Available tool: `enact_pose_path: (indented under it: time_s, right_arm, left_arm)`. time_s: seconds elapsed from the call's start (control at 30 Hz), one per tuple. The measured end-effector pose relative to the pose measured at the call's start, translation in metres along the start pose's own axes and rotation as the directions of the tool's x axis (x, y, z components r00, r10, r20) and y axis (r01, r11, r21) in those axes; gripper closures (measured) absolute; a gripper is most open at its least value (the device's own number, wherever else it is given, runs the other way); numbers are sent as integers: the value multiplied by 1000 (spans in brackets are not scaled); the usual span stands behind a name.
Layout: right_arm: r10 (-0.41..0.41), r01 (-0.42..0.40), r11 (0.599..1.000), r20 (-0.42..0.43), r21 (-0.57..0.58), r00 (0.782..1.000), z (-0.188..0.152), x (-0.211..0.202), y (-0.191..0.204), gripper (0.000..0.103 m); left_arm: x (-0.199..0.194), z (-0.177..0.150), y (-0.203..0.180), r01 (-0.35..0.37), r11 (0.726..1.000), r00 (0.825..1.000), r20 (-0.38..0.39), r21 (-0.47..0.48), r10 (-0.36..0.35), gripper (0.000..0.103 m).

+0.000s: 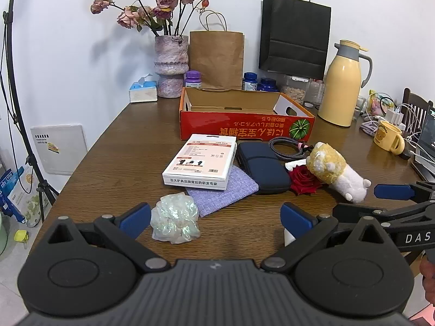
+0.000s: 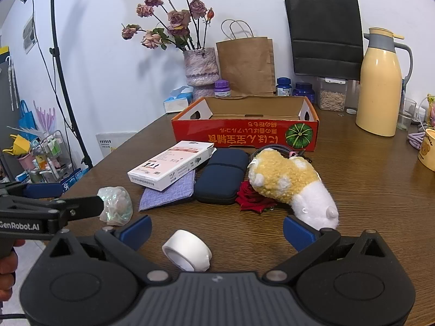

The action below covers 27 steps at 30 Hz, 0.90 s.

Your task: Flip cup upright

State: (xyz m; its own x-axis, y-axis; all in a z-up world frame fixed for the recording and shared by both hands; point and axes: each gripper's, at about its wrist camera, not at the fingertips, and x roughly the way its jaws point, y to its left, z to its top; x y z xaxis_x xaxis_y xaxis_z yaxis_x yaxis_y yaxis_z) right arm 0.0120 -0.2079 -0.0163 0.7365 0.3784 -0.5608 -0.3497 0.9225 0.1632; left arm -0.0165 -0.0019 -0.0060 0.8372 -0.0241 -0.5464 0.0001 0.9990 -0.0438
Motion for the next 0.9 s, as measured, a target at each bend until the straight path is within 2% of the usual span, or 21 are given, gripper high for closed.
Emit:
enact_pose_path:
  time_s: [0.4,0.9]
  right_arm:
    - [0,0,1000,-6,-9,1000,-5,2,9,0]
    - [-7,2,998,-76,-66,997,-24,45,32,2]
  left_arm:
    - [4,-4,10,5,1000,1000,-18,-22,-5,0]
    - [13,-19,44,-57,995,997,-49,-81,53,0]
